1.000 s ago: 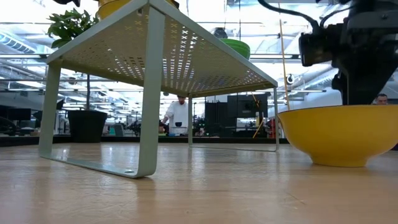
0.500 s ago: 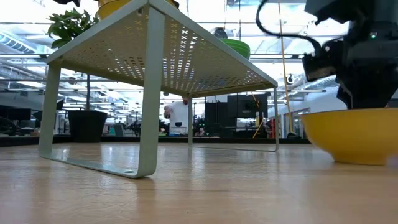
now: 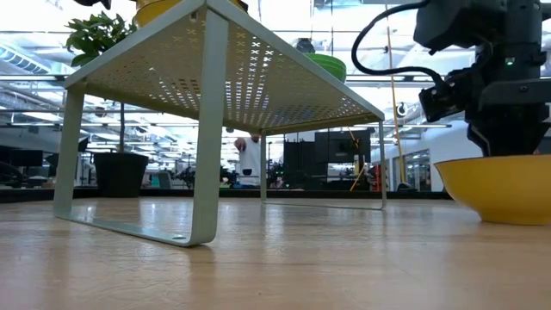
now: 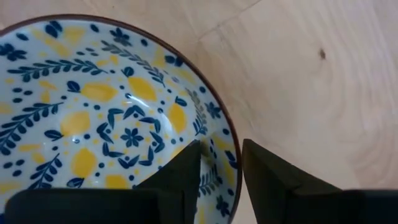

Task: Pick & Place Mini bowls
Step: Stack the patterned bowl on the patterned bowl on the shelf

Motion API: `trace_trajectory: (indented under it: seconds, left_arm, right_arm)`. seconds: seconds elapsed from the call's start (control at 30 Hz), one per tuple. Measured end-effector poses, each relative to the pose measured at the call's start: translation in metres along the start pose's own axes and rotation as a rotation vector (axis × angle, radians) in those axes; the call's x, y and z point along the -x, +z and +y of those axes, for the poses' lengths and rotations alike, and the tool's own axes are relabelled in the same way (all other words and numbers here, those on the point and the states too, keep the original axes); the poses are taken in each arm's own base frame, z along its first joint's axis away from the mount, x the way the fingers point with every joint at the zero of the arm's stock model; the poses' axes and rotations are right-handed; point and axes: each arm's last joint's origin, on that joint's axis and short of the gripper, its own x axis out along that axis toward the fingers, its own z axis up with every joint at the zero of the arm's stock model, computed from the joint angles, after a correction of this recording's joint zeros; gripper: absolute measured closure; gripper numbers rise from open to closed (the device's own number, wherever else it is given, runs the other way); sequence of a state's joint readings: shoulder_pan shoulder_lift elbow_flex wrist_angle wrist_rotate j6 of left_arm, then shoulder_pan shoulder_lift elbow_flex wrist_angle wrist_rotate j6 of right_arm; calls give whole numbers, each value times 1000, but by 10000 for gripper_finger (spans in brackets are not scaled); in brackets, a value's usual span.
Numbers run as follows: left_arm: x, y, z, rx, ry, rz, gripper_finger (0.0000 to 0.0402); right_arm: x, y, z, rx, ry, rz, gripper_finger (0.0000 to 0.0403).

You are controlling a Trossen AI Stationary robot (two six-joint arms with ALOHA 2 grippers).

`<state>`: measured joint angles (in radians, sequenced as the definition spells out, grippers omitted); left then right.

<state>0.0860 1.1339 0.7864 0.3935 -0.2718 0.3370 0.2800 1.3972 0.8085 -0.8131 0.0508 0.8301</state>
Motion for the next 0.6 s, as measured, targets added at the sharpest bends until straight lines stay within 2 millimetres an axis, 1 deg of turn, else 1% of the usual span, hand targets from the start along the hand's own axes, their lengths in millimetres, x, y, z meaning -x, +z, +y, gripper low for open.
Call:
trace_trajectory:
  seconds: [0.13,0.27,0.43,0.6]
  left_arm:
    - [0,0,0,0,0,0,309]
    - [0,0,0,0,0,0,309]
    - [0,0,0,0,0,0,309]
    - [0,0,0,0,0,0,309]
  right_arm:
    - [1,2,-2,0,5,0,300]
    - [7,3,-5,8,56,1,300]
    - [17,4,-5,26,118,-54,301]
    - [20,4,-5,27,134,-69,301]
